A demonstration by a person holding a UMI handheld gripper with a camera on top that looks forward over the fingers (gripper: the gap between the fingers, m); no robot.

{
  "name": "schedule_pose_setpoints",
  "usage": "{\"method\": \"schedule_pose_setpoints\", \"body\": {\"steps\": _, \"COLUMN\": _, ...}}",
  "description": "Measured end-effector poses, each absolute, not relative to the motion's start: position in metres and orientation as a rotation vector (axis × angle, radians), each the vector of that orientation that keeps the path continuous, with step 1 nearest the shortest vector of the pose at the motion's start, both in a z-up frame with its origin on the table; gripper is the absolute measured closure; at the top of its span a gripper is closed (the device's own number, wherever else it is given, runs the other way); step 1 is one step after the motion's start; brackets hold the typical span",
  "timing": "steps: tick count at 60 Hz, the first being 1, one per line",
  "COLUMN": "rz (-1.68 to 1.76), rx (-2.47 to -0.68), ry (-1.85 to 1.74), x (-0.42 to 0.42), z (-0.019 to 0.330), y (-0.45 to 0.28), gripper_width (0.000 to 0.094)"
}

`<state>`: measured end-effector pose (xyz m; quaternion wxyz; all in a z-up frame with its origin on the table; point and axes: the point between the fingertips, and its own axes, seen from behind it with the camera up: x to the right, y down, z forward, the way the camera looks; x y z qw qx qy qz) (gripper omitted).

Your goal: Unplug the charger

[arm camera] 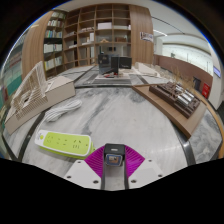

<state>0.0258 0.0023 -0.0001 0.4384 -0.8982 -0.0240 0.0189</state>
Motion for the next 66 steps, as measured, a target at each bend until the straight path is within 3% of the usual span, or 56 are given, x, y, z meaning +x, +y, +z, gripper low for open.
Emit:
{"method": "schedule_pose_setpoints", "body": {"steps": 2, "rz": 0.048, "rx": -2.243, "ry": -0.040, "x": 0.028, "z": -0.001, "y": 0.003, "gripper_width": 0.0638}}
{"method": "schedule_pose_setpoints", "body": {"steps": 5, "rz": 0.044, "rx": -2.259, "ry": -0.007, "x": 0.032, "z": -0.003, "y": 0.000, "gripper_width": 0.0413}}
{"method": "schedule_pose_setpoints", "body": {"steps": 7, "rz": 0.046, "rx": -2.257, "ry": 0.005, "x": 0.034, "z": -0.001, "y": -0.001, "gripper_width": 0.0334}}
{"method": "schedule_pose_setpoints", "body": {"steps": 9, "rz": 0.060, "rx": -2.243, "ry": 0.009, "x": 0.034, "z": 0.002, "y": -0.002, "gripper_width": 0.0146}}
{"method": "schedule_pose_setpoints", "body": {"steps": 10, "rz": 0.068, "rx": -2.237, "ry": 0.012, "x": 0.034, "z": 0.004, "y": -0.002, "gripper_width": 0.0102}}
{"method": "schedule_pose_setpoints", "body": {"steps": 38, "rz": 0.139, "rx": -2.089, "ry": -0.090, "x": 0.041, "z": 0.095, "y": -0.107, "gripper_width": 0.0099}}
{"method": "schedule_pose_setpoints", "body": {"steps": 66, "rz": 0.249, "rx": -2.072, "ry": -0.124, "x": 0.071, "z": 0.108, "y": -0.138, "gripper_width": 0.0107}}
